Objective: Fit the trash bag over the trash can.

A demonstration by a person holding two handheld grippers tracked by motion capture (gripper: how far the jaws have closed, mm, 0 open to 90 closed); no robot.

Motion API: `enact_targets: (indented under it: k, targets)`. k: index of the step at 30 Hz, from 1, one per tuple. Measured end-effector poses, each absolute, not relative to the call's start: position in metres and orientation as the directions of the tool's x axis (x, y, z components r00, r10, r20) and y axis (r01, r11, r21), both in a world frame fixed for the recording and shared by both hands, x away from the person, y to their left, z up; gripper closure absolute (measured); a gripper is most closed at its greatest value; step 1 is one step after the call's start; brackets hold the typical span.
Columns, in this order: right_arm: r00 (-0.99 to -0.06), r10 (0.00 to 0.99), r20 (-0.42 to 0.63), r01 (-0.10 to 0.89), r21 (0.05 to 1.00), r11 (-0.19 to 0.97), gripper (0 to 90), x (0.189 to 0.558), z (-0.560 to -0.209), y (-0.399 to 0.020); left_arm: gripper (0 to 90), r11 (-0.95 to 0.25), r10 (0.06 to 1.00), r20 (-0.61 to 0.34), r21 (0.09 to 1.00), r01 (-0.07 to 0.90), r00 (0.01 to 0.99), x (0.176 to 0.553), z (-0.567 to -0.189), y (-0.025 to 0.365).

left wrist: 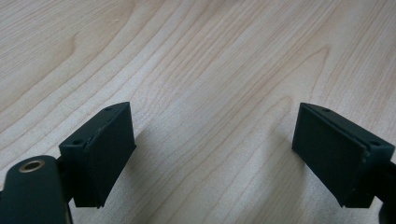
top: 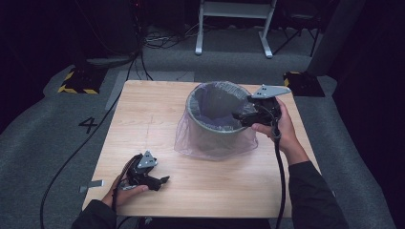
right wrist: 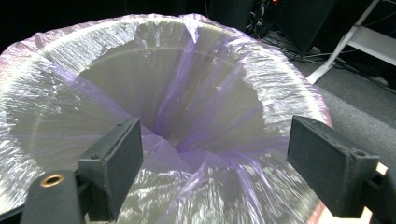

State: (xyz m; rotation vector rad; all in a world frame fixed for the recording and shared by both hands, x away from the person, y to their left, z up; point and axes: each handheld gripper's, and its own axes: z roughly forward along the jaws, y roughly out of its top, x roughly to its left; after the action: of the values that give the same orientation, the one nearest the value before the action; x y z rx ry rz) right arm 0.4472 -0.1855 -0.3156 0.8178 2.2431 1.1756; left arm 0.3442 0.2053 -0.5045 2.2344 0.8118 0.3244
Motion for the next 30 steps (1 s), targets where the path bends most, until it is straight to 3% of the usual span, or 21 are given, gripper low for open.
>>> enact_targets:
  k: [30]
  targets:
    - [-0.742, 0.651, -0.158, 0.235, 0.849, 0.474, 19.3, 0.415, -0.315, -0.212, 12.6, -0.538, 0.638, -0.010, 0.709, 0.455, 0.770, 0.344, -0.505, 0.205]
